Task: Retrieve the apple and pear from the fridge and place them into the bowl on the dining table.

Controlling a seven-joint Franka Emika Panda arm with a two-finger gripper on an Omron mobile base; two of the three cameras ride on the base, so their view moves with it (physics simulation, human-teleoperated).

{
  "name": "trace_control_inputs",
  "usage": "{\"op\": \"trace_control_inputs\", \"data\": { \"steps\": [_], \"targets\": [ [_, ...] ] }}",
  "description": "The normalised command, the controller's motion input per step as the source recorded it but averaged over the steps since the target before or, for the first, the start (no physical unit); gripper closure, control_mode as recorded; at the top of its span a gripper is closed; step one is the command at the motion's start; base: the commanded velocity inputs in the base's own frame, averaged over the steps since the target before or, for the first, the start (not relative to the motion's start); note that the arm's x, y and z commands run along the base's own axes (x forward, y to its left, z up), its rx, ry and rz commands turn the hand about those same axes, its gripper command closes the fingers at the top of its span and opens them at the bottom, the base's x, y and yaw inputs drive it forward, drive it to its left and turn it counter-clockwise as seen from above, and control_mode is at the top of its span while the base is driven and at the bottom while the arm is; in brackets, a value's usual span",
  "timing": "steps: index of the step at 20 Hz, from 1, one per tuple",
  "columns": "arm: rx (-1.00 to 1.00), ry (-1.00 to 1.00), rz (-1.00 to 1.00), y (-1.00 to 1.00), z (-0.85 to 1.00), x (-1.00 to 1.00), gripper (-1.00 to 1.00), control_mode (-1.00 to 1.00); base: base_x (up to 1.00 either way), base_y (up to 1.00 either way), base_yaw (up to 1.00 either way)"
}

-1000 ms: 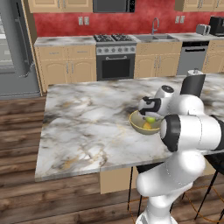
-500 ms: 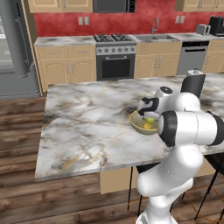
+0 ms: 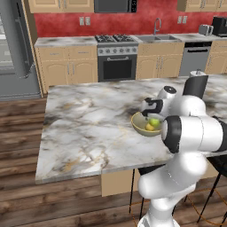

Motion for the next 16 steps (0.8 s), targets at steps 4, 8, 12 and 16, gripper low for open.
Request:
{"op": "trace_control_inputs", "data": {
  "steps": [4, 8, 12, 16],
  "targets": [
    [0.0, -0.04, -0.05, 0.0, 0.86, -0.3, -1.0, -1.0, 0.0, 0.0, 0.0],
    [0.0, -0.06, -0.03, -0.03, 1.0, -0.37, -1.0, -1.0, 0.0, 0.0, 0.0],
    [0.0, -0.04, -0.01, -0.14, 1.0, -0.77, -1.0, -1.0, 0.0, 0.0, 0.0],
    [0.0, 0.0, -0.02, -0.24, 1.0, -1.0, -1.0, -1.0, 0.0, 0.0, 0.0]
  ]
}}
